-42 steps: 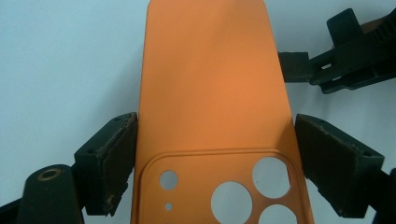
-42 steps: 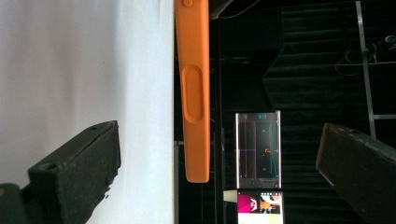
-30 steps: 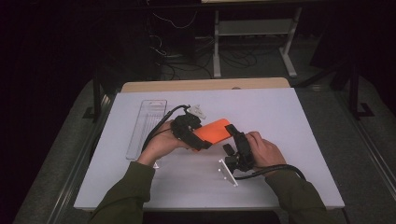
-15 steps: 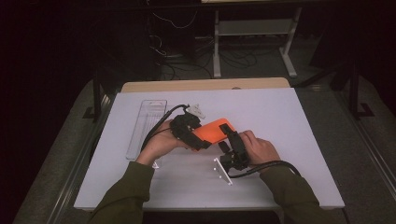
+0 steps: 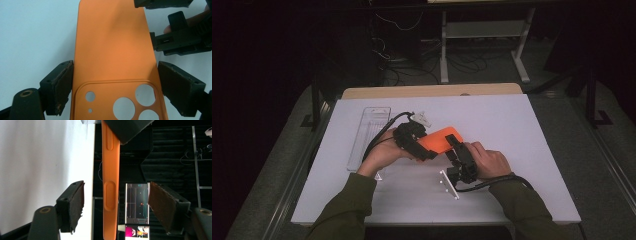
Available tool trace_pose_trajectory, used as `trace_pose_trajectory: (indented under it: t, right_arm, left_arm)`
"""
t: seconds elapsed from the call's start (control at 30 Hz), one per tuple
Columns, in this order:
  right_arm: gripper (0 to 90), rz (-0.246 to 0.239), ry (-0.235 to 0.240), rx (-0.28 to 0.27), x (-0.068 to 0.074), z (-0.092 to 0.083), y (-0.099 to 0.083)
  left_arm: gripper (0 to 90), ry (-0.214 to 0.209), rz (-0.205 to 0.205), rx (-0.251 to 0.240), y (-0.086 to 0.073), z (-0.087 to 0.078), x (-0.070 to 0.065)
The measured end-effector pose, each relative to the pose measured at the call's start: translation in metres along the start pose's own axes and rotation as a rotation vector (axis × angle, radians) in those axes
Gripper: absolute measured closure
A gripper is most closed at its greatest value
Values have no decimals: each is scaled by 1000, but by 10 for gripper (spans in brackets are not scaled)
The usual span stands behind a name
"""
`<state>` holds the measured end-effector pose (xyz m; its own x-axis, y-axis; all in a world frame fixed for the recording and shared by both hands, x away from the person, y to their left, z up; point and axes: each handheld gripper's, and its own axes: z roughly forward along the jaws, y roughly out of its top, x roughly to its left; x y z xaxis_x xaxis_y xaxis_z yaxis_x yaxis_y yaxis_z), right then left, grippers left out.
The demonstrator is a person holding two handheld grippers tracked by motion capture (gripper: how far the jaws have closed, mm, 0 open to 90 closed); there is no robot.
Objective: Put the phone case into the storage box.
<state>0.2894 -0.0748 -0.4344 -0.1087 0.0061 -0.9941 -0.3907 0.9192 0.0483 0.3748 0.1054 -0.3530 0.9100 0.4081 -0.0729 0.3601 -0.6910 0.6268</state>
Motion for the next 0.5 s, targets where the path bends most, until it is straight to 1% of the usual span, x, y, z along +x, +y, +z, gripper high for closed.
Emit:
trace_pose_trajectory:
  t: [0.03,0.1,0.13,0.2,0.23,0.27,0.3,0.43,0.47,0.5]
  right_arm:
    - [321,5,-8,-10,0,0,0]
    - [376,26,1,-14,1,0,1]
    - [391,32,7,-13,1,0,1]
    - [419,31,14,-15,0,-1,1]
    - [419,31,14,-15,0,-1,1]
    - [443,33,21,-16,0,-1,1]
    - [456,36,22,-16,0,-1,1]
    - [485,31,35,-14,-2,-2,2]
    - [499,30,33,-17,-3,-3,1]
    - [499,30,33,-17,-3,-3,1]
  left_arm:
    - [157,1,12,10,0,0,1]
    - [157,2,13,14,0,0,0]
    - [157,1,0,3,0,1,-1]
    - [157,1,2,4,0,1,-1]
    - [157,1,2,4,0,1,-1]
    - [157,2,13,14,0,0,0]
    - [157,2,2,5,0,1,-1]
    - [157,3,5,7,0,1,-1]
    - [157,4,18,17,0,1,-1]
    - [157,3,17,17,0,1,-1]
